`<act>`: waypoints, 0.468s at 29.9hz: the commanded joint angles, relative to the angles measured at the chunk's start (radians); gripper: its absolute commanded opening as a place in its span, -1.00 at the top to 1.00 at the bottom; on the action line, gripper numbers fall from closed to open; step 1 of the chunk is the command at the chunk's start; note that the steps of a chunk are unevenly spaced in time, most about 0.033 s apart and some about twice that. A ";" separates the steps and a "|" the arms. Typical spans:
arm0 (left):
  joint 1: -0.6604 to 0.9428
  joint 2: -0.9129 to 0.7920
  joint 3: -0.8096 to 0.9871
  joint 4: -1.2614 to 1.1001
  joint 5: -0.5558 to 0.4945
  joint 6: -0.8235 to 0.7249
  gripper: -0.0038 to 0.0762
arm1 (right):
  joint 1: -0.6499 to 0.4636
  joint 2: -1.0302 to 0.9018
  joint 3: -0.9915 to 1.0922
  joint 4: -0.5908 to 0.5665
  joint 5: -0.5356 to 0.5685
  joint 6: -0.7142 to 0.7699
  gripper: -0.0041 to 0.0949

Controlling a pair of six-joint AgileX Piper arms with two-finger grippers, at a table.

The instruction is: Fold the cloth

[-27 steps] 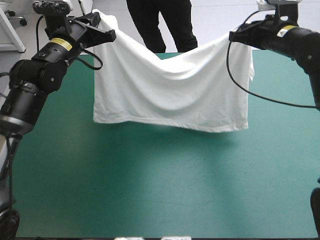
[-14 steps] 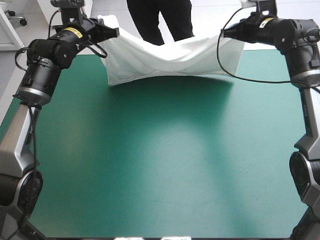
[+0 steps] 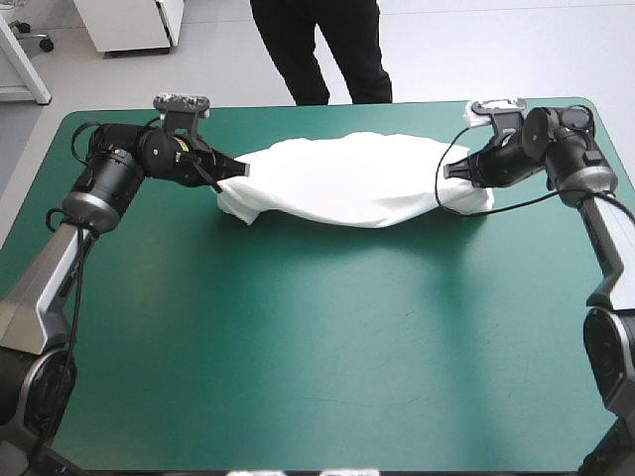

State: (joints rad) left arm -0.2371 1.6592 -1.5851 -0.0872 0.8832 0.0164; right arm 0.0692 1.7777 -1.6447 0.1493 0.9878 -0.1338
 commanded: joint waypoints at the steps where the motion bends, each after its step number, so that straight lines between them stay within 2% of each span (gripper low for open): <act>1: 0.000 -0.111 0.099 -0.052 -0.009 0.021 0.93 | -0.011 -0.108 0.073 -0.003 0.008 -0.003 0.95; 5: 0.000 -0.178 0.259 -0.067 0.034 0.038 0.93 | -0.011 -0.173 0.199 -0.007 0.037 -0.003 0.95; 14: -0.057 -0.308 0.534 -0.055 0.023 0.063 0.93 | -0.011 -0.287 0.441 -0.014 0.022 -0.019 0.95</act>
State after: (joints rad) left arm -0.2709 1.4129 -1.0859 -0.1349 0.9389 0.0747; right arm 0.0681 1.5571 -1.2328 0.1411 1.0291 -0.1423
